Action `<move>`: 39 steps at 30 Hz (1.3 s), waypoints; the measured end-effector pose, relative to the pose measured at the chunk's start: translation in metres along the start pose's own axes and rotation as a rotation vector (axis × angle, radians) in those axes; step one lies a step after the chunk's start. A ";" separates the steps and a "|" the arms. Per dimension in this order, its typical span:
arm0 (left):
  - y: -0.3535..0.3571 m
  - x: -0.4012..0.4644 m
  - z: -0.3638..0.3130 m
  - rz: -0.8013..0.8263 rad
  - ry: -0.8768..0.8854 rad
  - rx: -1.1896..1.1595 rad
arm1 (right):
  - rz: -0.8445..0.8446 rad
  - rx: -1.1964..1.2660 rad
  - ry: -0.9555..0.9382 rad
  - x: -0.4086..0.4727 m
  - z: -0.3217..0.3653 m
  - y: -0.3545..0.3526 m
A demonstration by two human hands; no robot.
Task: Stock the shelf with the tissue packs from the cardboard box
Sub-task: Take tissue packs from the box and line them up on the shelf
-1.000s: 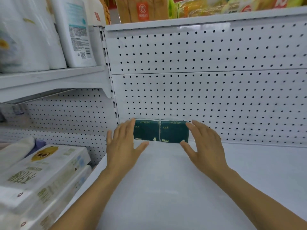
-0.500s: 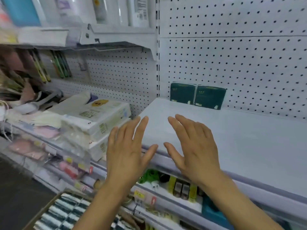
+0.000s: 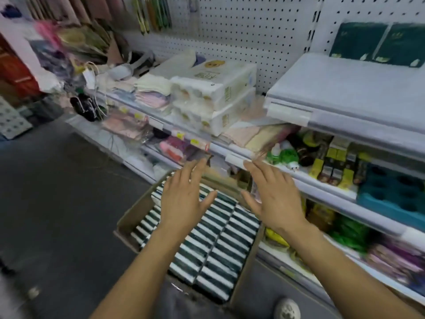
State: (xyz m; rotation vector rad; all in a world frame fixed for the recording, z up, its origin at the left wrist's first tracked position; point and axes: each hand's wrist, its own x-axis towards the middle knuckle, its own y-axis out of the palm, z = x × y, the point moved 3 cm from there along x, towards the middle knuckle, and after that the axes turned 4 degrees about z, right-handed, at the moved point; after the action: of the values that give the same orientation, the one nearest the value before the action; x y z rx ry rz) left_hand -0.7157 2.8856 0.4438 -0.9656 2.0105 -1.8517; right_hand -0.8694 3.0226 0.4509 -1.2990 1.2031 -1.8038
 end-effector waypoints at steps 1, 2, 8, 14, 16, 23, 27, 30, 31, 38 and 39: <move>0.006 -0.011 0.013 0.037 -0.029 -0.006 | 0.032 0.017 0.006 -0.005 0.008 0.010; 0.012 -0.022 0.026 0.070 -0.060 -0.017 | 0.066 0.031 0.012 -0.010 0.016 0.020; 0.052 -0.063 0.089 0.263 -0.232 -0.058 | 0.235 0.051 -0.035 -0.021 0.045 0.081; 0.091 -0.057 0.137 0.412 -0.347 -0.065 | 0.347 0.097 -0.082 0.011 0.065 0.135; 0.105 -0.047 0.157 0.444 -0.381 -0.069 | 0.393 0.117 -0.096 0.028 0.074 0.159; 0.167 -0.011 0.230 0.526 -0.417 -0.100 | 0.535 0.130 -0.117 0.089 0.102 0.256; 0.204 0.011 0.263 0.556 -0.451 -0.186 | 0.625 0.103 -0.052 0.114 0.117 0.306; 0.231 0.020 0.283 0.532 -0.684 -0.460 | 0.671 0.091 0.005 0.125 0.128 0.337; 0.240 0.022 0.287 0.529 -0.785 -0.567 | 0.678 0.082 0.016 0.128 0.132 0.346; 0.280 0.032 0.299 0.482 -1.231 -1.149 | 0.694 0.024 0.144 0.139 0.152 0.382; 0.283 0.033 0.300 0.488 -1.254 -1.180 | 0.693 0.009 0.174 0.140 0.153 0.384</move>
State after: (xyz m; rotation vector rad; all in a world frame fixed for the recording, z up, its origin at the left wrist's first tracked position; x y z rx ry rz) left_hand -0.6502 2.6215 0.1319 -1.1783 1.9099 0.4116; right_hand -0.7856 2.6974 0.1716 -0.6005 1.4996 -1.4125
